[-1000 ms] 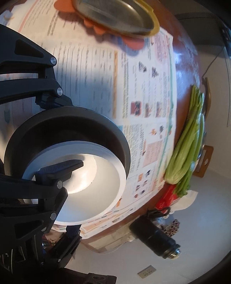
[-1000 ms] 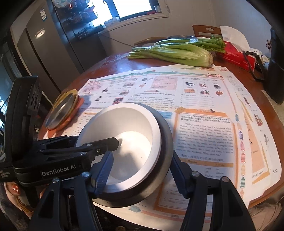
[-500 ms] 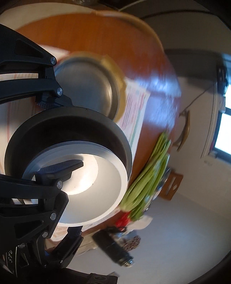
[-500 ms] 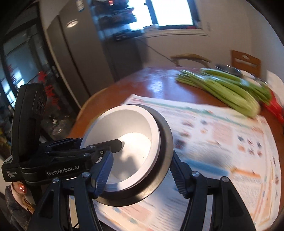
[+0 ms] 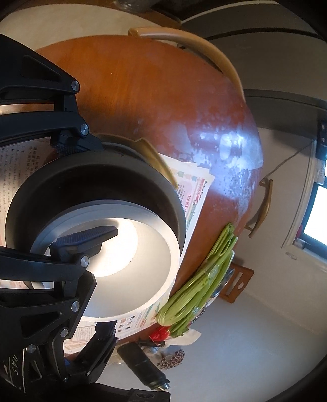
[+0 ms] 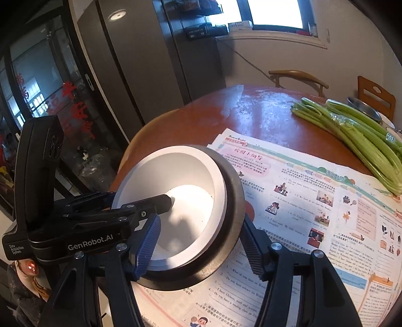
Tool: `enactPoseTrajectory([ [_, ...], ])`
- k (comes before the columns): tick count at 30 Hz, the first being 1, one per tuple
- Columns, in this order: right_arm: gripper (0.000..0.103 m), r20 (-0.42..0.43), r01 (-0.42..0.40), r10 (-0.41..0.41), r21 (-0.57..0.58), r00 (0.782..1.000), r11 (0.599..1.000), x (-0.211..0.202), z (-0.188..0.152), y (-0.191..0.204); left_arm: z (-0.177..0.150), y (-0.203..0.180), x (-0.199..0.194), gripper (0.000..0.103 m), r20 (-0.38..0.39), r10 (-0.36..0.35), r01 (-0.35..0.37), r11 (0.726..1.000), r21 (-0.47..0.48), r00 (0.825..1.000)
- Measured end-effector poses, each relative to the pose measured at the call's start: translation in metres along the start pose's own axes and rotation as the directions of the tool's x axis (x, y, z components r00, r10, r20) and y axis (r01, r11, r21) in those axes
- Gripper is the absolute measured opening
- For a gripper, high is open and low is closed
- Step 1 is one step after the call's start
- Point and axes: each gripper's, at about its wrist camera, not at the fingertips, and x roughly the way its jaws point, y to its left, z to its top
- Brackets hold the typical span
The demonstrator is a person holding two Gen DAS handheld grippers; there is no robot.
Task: Organize plates and bowls
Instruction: 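Lift the bowl stack with the left gripper and carry it to the grey pan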
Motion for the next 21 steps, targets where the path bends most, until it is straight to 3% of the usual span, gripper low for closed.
enactPoseTrajectory([
  [13, 0.063, -0.012, 0.074, -0.074, -0.019, 0.997, 0.997, 0.021, -0.005, 0.011, -0.005, 0.014, 0.007, 0.052, 0.016, 0.015, -0.015, 1.000, -0.001, 1.000],
  [21, 0.063, 0.023, 0.104, -0.103, -0.030, 0.994, 0.994, 0.015, -0.004, 0.012, -0.006, 0.013, -0.004, 0.052, 0.047, 0.034, -0.034, 0.999, 0.004, 0.998],
])
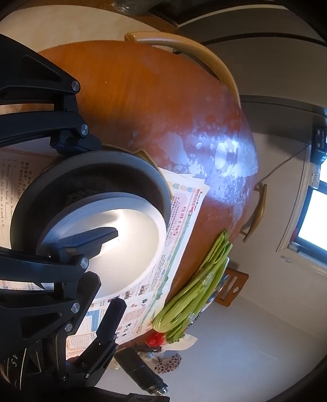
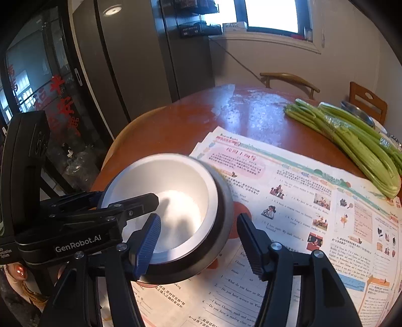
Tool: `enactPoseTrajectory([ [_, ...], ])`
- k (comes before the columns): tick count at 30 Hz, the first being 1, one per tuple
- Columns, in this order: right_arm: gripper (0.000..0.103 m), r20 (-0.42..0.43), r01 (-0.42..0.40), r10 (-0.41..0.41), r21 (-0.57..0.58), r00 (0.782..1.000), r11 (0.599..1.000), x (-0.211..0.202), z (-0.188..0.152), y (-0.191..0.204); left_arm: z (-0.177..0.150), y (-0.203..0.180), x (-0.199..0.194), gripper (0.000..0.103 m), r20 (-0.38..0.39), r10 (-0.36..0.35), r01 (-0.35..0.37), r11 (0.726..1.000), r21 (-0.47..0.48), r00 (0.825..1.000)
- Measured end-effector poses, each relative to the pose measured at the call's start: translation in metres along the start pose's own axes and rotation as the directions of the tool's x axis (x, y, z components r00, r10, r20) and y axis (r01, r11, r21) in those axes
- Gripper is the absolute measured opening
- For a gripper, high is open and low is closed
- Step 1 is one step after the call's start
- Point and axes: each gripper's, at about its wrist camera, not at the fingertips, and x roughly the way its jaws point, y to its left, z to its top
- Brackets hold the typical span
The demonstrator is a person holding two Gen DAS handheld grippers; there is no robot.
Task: Organize plates and bowls
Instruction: 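Lift the bowl stack with the left gripper and carry it to the grey pan, then lower the bowl stack onto the grey pan and open the left gripper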
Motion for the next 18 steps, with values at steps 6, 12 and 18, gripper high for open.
enactPoseTrajectory([
  [6, 0.063, 0.017, -0.001, 0.001, 0.006, 1.000, 1.000, -0.007, 0.000, -0.003, -0.001, -0.002, -0.013, 0.052, 0.040, 0.053, -0.054, 0.998, 0.014, 0.998],
  [12, 0.063, 0.045, 0.001, -0.002, 0.018, 0.999, 1.000, -0.018, -0.003, -0.006, 0.001, -0.004, -0.036, 0.052, 0.117, 0.127, -0.131, 0.991, 0.019, 0.985],
  [18, 0.063, 0.081, 0.018, -0.019, 0.015, 0.997, 1.000, -0.039, -0.010, -0.006, -0.008, -0.017, -0.060, 0.052, 0.173, 0.169, -0.177, 0.984, 0.033, 0.970],
])
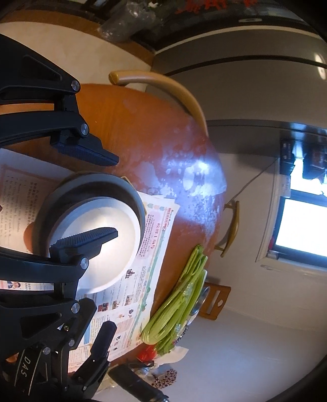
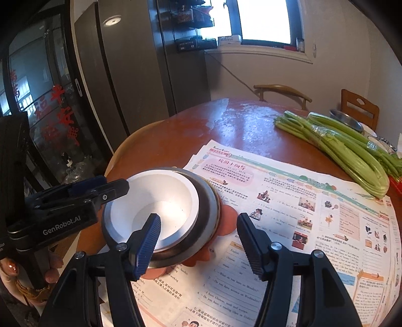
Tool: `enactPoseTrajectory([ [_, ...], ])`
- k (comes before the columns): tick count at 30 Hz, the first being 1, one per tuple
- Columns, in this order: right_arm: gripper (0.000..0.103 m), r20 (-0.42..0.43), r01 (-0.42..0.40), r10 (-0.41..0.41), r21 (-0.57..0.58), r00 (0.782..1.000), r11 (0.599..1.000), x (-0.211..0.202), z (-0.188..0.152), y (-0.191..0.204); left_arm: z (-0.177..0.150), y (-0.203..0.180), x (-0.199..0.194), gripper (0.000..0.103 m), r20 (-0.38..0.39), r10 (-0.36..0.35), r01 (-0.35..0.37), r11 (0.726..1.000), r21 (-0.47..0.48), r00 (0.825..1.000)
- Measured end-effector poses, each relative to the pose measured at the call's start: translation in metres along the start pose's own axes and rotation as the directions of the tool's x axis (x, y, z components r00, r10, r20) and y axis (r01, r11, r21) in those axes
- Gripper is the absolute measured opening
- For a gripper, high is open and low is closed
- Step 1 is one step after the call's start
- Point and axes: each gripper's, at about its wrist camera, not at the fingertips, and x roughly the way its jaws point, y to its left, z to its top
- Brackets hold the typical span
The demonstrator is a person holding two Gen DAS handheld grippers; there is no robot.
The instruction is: Organize plates and bowls
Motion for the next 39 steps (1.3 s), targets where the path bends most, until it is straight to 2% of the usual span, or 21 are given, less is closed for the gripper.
enactPoseTrajectory([
  [3, 0.063, 0.013, 0.004, -0.003, -0.014, 1.000, 1.000, -0.012, -0.007, 0.000, -0.006, -0.007, -0.017, 0.053, 0.045, 0.050, -0.051, 0.999, 0.006, 0.998],
  [8, 0.063, 0.037, 0.040, -0.040, -0.024, 0.999, 0.999, -0.032, -0.023, -0.002, -0.022, -0.019, -0.035, 0.055, 0.059, 0.037, -0.038, 0.999, 0.011, 0.998],
  [15, 0.063, 0.041, 0.061, -0.061, -0.013, 0.997, 0.998, -0.055, -0.049, -0.006, -0.046, -0.045, -0.042, 0.057, 0.014, -0.021, 0.020, 0.999, 0.027, 1.000],
  [27, 0.063, 0.015, 0.079, -0.081, 0.070, 0.997, 0.994, -0.078, -0.094, -0.022, -0.079, -0.079, -0.052, 0.058, 0.002, -0.008, 0.008, 0.998, 0.069, 1.000],
  [30, 0.063, 0.008, 0.089, -0.090, 0.084, 0.996, 0.993, -0.082, -0.104, -0.026, -0.086, -0.083, -0.050, 0.058, -0.013, -0.024, 0.025, 0.997, 0.072, 1.000],
  [39, 0.063, 0.001, 0.097, -0.097, 0.066, 0.995, 0.993, -0.086, -0.115, -0.022, -0.095, -0.083, -0.049, 0.058, -0.028, -0.017, 0.020, 0.996, 0.086, 0.999],
])
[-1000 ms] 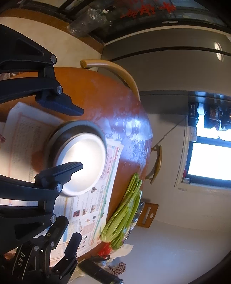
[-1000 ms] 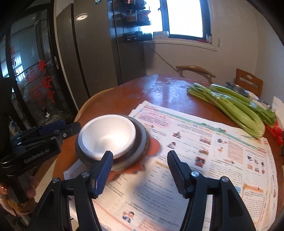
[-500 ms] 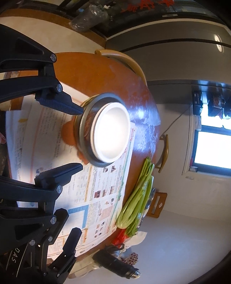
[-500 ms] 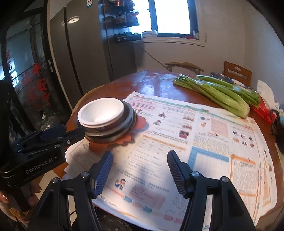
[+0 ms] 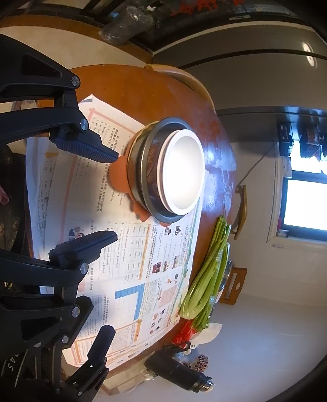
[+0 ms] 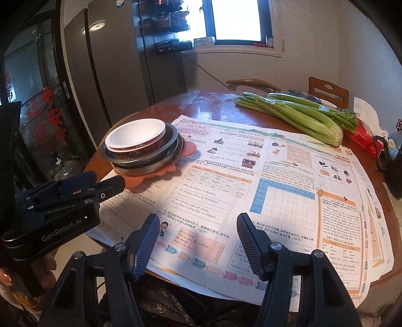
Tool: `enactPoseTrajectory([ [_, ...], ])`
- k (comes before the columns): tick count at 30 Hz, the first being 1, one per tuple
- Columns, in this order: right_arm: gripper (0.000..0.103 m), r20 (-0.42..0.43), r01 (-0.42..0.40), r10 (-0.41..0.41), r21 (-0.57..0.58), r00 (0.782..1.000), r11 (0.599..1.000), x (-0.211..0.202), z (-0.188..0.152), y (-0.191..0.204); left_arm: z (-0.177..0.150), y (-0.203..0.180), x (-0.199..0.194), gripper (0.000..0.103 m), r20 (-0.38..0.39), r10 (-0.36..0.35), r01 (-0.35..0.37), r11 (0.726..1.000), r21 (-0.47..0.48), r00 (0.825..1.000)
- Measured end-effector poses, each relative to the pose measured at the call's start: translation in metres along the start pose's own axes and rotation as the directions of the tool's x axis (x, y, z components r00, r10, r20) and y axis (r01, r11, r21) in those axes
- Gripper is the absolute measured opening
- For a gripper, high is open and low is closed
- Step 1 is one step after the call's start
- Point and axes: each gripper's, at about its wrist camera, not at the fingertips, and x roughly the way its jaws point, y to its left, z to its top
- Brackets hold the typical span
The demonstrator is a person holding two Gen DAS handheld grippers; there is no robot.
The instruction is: Organize plates and bowls
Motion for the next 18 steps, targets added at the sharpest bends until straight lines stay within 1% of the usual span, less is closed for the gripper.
enactPoseTrajectory([
  [18, 0.063, -0.004, -0.002, 0.002, -0.008, 1.000, 1.000, 0.0018, -0.0001, 0.0054, -0.0045, 0.0028, 0.0031, 0.058, -0.015, 0.012, -0.012, 1.000, 0.006, 1.000],
])
